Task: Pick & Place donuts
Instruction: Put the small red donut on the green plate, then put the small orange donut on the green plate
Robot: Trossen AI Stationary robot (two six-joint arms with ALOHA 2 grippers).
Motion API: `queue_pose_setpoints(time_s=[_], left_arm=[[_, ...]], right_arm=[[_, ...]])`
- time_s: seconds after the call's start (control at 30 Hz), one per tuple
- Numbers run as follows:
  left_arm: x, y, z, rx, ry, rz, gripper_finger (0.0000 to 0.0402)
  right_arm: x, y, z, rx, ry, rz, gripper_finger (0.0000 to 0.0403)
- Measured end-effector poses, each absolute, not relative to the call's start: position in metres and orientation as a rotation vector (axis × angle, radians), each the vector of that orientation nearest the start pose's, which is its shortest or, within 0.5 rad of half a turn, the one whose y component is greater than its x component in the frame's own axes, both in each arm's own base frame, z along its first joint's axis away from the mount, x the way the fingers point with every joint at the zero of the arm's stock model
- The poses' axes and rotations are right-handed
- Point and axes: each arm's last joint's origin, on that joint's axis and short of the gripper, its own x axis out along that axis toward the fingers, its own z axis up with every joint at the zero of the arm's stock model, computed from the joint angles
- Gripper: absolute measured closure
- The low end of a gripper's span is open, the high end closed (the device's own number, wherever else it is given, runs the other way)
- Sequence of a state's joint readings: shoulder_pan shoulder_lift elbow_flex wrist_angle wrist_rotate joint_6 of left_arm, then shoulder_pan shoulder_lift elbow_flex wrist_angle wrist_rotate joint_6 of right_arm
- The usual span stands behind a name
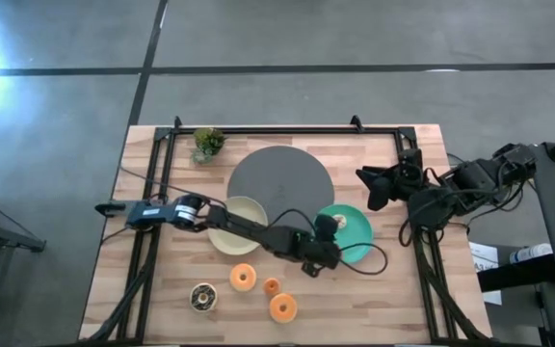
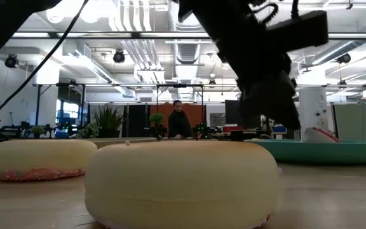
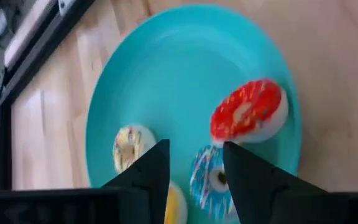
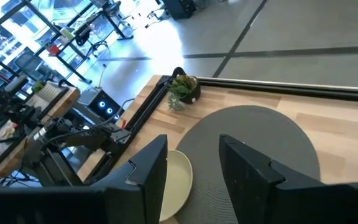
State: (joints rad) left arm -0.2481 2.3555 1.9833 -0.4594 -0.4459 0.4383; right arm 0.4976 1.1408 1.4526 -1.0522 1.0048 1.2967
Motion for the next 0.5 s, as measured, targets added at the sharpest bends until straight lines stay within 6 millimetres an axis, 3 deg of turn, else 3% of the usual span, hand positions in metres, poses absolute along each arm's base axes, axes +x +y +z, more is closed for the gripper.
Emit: queue_pose_setpoints(time_s=[0.17,0.3,0.5], left_arm=[[0.492,-0.113,0.206,0.595,0.963,-0.001,0.0278],[0.473,-0.11,0.215,0.434,0.984,-0.046,0.0278],[0.421,-0.098,0.222,0.3,0.888,-0.035,0.0278]], right_arm=[[0.174,0.068,0.416,0.738,0.221,-0.695,0.0263],[0.176,0.072,0.402,0.745,0.331,-0.689,0.0262],[0.18,0.079,0.371,0.718,0.509,-0.65,0.0266]])
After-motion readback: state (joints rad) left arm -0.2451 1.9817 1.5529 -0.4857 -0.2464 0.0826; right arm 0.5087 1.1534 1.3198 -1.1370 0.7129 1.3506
